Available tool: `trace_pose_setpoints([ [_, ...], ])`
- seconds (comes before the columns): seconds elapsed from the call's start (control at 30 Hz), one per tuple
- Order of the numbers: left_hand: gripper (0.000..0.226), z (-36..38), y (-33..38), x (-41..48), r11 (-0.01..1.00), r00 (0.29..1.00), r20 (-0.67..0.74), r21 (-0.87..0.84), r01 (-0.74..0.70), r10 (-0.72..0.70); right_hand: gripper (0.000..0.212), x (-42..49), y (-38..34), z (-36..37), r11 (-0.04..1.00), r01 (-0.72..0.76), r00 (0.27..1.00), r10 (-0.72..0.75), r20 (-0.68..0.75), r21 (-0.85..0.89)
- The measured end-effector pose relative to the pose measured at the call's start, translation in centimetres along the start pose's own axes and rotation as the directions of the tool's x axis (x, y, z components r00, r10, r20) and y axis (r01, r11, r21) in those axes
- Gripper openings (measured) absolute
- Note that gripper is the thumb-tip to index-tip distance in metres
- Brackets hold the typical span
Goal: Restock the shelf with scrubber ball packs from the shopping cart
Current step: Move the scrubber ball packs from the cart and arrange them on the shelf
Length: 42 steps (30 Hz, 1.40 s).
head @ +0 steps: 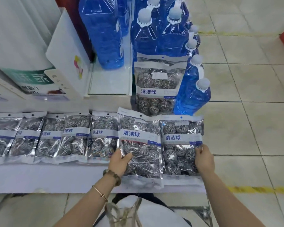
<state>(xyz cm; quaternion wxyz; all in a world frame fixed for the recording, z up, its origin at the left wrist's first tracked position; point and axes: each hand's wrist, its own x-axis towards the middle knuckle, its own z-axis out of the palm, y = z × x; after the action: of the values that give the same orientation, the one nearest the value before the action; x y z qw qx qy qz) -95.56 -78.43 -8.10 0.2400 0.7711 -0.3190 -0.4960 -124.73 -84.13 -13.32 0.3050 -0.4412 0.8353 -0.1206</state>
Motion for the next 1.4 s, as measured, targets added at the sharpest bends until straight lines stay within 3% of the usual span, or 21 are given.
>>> trace_pose_setpoints([
  [0.13, 0.056, 1.5, 0.4, 1.2, 0.999, 0.999, 0.029, -0.013, 0.031, -0.031, 0.025, 0.6, 0.4, 0.4, 0.999, 0.004, 1.000, -0.003, 0.015, -0.035],
  [0.23, 0.065, 2.3, -0.1, 2.6, 0.991, 0.989, 0.063, -0.005, 0.135, -0.135, 0.031, 0.7, 0.5, 0.2, 1.000, 0.004, 1.000, -0.004, -0.018, 0.001],
  [0.37, 0.071, 2.6, -1.4, 3.5, 0.977, 0.977, 0.020, -0.003, 0.212, -0.212, 0.038, 0.7, 0.0, 0.0, 0.997, 0.071, 0.996, -0.073, -0.052, -0.040],
  [0.47, 0.083, 2.9, -1.7, 3.6, 0.980, 0.992, -0.001, 0.158, 0.124, -0.126, 0.046, 0.5, -0.4, 0.1, 0.975, 0.141, 0.986, -0.155, -0.066, -0.173],
  [0.57, 0.092, 2.3, -1.3, 2.9, 0.915, 0.997, -0.034, 0.400, -0.050, 0.069, 0.049, -0.1, -1.3, 0.4, 0.937, 0.249, 0.964, -0.264, -0.030, -0.246],
  [0.67, 0.084, 2.0, -0.7, 2.5, 0.708, 0.955, 0.012, 0.668, -0.229, 0.298, 0.052, -0.9, -2.5, 1.0, 0.889, 0.343, 0.937, -0.347, 0.044, -0.304],
  [0.73, 0.081, 2.4, 0.3, 2.6, 0.605, 0.940, 0.097, 0.743, -0.287, 0.326, 0.056, -1.2, -3.2, 1.6, 0.845, 0.404, 0.914, -0.388, 0.119, -0.350],
  [0.9, 0.104, 5.3, 2.1, 4.4, 0.465, 0.944, 0.297, 0.822, -0.329, 0.142, 0.077, -1.2, -4.0, 2.8, 0.794, 0.414, 0.895, -0.268, 0.355, -0.445],
  [1.03, 0.112, 6.3, 1.3, 5.4, 0.360, 0.937, 0.347, 0.871, -0.335, 0.032, 0.095, -0.7, -3.9, 3.1, 0.766, 0.449, 0.848, -0.204, 0.489, -0.460],
  [1.2, 0.112, 6.5, 0.4, 6.1, 0.306, 0.932, 0.363, 0.884, -0.353, 0.026, 0.109, -0.3, -3.7, 3.5, 0.734, 0.494, 0.810, -0.193, 0.554, -0.466],
  [1.4, 0.113, 7.0, 0.7, 6.6, 0.308, 0.926, 0.377, 0.882, -0.358, -0.005, 0.107, 0.0, -3.2, 3.9, 0.708, 0.503, 0.820, -0.210, 0.533, -0.495],
])
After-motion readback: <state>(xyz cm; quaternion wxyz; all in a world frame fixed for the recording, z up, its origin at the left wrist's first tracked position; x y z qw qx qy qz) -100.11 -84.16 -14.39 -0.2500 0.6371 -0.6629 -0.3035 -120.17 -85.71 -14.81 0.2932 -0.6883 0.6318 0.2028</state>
